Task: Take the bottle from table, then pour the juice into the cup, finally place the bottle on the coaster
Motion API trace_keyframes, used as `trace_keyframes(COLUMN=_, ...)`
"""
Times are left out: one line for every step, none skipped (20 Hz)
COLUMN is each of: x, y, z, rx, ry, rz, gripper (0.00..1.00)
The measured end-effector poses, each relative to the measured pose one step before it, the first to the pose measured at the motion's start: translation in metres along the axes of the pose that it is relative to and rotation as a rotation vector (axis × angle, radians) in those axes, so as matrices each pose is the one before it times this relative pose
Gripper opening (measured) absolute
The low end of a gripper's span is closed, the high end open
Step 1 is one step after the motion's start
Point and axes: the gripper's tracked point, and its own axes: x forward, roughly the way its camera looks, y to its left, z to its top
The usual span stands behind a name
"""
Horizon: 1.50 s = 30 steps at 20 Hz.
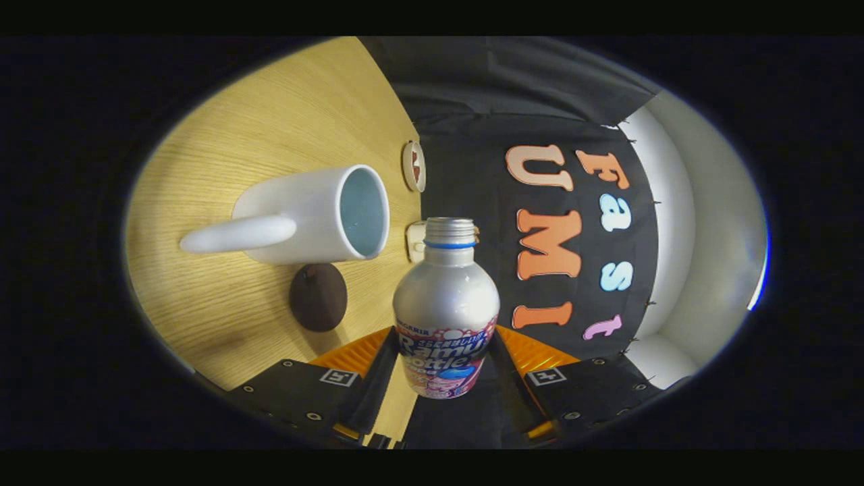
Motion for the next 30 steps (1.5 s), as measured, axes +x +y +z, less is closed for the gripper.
trace_keyframes(x=0.00083, y=0.00003, z=0.00050, rx=-0.00972, ry=-0.00554, rz=0.00335, gripper=0.76)
trace_keyframes(x=0.00040, y=-0.00058, z=0.00009, rx=-0.00883, ry=-0.00285, rz=0.00203, gripper=0.76)
trace_keyframes(x=0.00049, y=-0.00060, z=0.00020, rx=-0.00565, ry=-0.00020, rz=-0.00024, gripper=0.76)
trace_keyframes(x=-0.00021, y=0.00009, z=-0.00074, rx=-0.00522, ry=0.00053, rz=0.00262, gripper=0.76)
trace_keyframes(x=0.00207, y=0.00250, z=0.00032, rx=-0.00582, ry=0.00125, rz=0.00276, gripper=0.76)
trace_keyframes(x=0.00011, y=0.00270, z=0.00087, rx=-0.01073, ry=0.00042, rz=-0.00231, gripper=0.76)
trace_keyframes(x=-0.00094, y=-0.00003, z=-0.00048, rx=-0.01757, ry=0.00209, rz=-0.00556, gripper=0.76)
trace_keyframes(x=-0.00107, y=-0.00107, z=-0.00050, rx=-0.01926, ry=0.00218, rz=-0.00342, gripper=0.76)
trace_keyframes(x=0.00029, y=-0.00094, z=-0.00144, rx=-0.01585, ry=0.00032, rz=-0.00142, gripper=0.76)
trace_keyframes(x=0.00075, y=-0.00016, z=0.00057, rx=-0.01399, ry=-0.00262, rz=0.00028, gripper=0.76)
trace_keyframes(x=0.00017, y=0.00067, z=0.00106, rx=-0.01241, ry=-0.00278, rz=0.00350, gripper=0.76)
trace_keyframes(x=0.00026, y=0.00049, z=0.00063, rx=-0.01033, ry=-0.00335, rz=0.00570, gripper=0.76)
trace_keyframes(x=0.00078, y=0.00137, z=0.00073, rx=-0.00648, ry=-0.00326, rz=0.00762, gripper=0.76)
trace_keyframes(x=0.00037, y=0.00060, z=-0.00028, rx=-0.00680, ry=-0.00267, rz=0.00421, gripper=0.76)
trace_keyframes(x=0.00132, y=-0.00196, z=0.00100, rx=-0.01314, ry=-0.00243, rz=0.00057, gripper=0.76)
trace_keyframes(x=-0.00109, y=-0.00266, z=-0.00048, rx=-0.01648, ry=-0.00104, rz=-0.00418, gripper=0.76)
trace_keyframes(x=-0.00004, y=-0.00178, z=-0.00007, rx=-0.01584, ry=-0.00156, rz=-0.00511, gripper=0.76)
trace_keyframes(x=0.00016, y=-0.00152, z=-0.00010, rx=-0.01385, ry=-0.00212, rz=-0.00123, gripper=0.76)
trace_keyframes(x=0.00009, y=-0.00003, z=-0.00117, rx=-0.01097, ry=-0.00055, rz=0.00183, gripper=0.76)
trace_keyframes(x=0.00054, y=0.00012, z=-0.00110, rx=-0.00686, ry=-0.00044, rz=0.00429, gripper=0.76)
trace_keyframes(x=0.00056, y=0.00024, z=-0.00012, rx=-0.01033, ry=-0.00230, rz=0.00093, gripper=0.76)
trace_keyframes(x=0.00084, y=-0.00111, z=0.00023, rx=-0.01664, ry=-0.00016, rz=-0.00066, gripper=0.75)
trace_keyframes(x=-0.00041, y=-0.00119, z=0.00040, rx=-0.01781, ry=-0.00141, rz=-0.00274, gripper=0.75)
trace_keyframes(x=0.00071, y=-0.00086, z=-0.00060, rx=-0.01473, ry=-0.00222, rz=-0.00086, gripper=0.75)
trace_keyframes(x=0.00128, y=-0.00036, z=-0.00027, rx=-0.00936, ry=-0.00257, rz=-0.00180, gripper=0.75)
trace_keyframes(x=-0.00057, y=-0.00099, z=0.00031, rx=-0.00560, ry=-0.00287, rz=-0.00112, gripper=0.76)
trace_keyframes(x=0.00073, y=-0.00018, z=-0.00037, rx=-0.00460, ry=-0.00164, rz=-0.00107, gripper=0.75)
trace_keyframes(x=-0.00095, y=-0.00072, z=0.00049, rx=-0.00602, ry=-0.00049, rz=-0.00261, gripper=0.75)
trace_keyframes(x=0.00079, y=-0.00131, z=-0.00014, rx=-0.00716, ry=-0.00062, rz=-0.00249, gripper=0.75)
trace_keyframes(x=0.00028, y=-0.00180, z=0.00047, rx=-0.00553, ry=-0.00152, rz=-0.00084, gripper=0.75)
